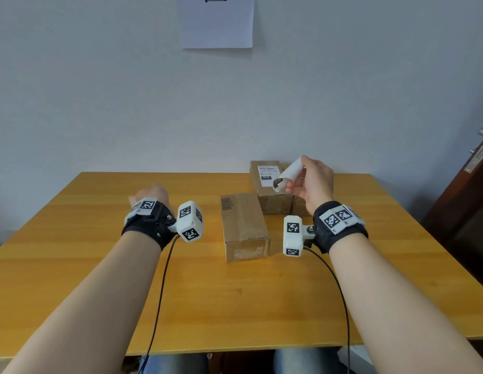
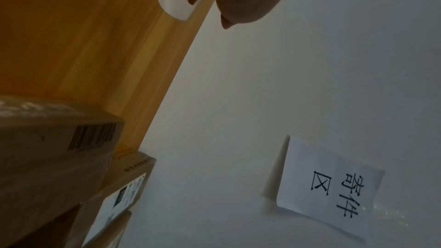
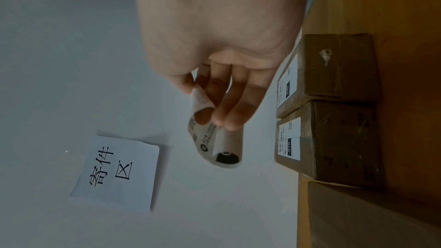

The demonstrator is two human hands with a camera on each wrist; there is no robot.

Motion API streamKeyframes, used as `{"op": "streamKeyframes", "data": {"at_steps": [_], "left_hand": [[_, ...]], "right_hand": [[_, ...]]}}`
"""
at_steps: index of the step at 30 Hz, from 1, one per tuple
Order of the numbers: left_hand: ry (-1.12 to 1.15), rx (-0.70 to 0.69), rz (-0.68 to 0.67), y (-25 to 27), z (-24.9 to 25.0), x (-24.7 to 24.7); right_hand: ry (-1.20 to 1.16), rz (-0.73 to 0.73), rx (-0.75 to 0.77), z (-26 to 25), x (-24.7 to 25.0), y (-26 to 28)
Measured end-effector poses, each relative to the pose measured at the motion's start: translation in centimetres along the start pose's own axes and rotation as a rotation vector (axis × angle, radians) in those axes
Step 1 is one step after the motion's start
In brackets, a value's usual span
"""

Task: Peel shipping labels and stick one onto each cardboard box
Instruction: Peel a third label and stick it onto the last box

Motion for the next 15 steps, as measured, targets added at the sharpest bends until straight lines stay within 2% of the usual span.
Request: {"op": "streamKeyframes", "data": {"at_steps": [2,5,6,7,9,11,13,15], "left_hand": [[-0.073,-0.040,-0.011,-0.6,0.3,-0.4],[0.073,-0.043,-0.103,0.3,1.4,-1.8],[0.182,-0.017,-0.164,1.0,1.7,-2.4],[0.247,-0.061,-0.249,2.1,2.7,-3.3],[0.355,-0.171,-0.429,4.4,4.7,-5.4],[0.235,-0.420,-0.572,6.9,7.1,-7.2],[0.048,-0.607,-0.634,8.9,8.6,-8.7],[-0.073,-0.678,-0.661,9.9,9.1,-10.0]], "right_hand": [[0.023,-0.022,-0.023,0.3,-0.4,0.1],[0.078,-0.082,-0.068,1.1,-1.4,0.2],[0.101,-0.115,-0.089,1.4,-1.9,0.2],[0.124,-0.150,-0.113,1.7,-2.4,0.2],[0.168,-0.228,-0.167,2.3,-3.6,0.4],[0.194,-0.324,-0.236,2.8,-4.7,1.0],[0.234,-0.413,-0.307,3.3,-5.5,1.7],[0.281,-0.454,-0.345,3.6,-5.6,2.0]]}}
Point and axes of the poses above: each hand's wrist, its own y-axis away from the middle knuckle, its own x-axis out of the back of the hand, z = x × y, the point moved 7 cm from there along -y, towards the middle knuckle, and after that the axes turned 7 degrees about -y, right-handed, at the moved point
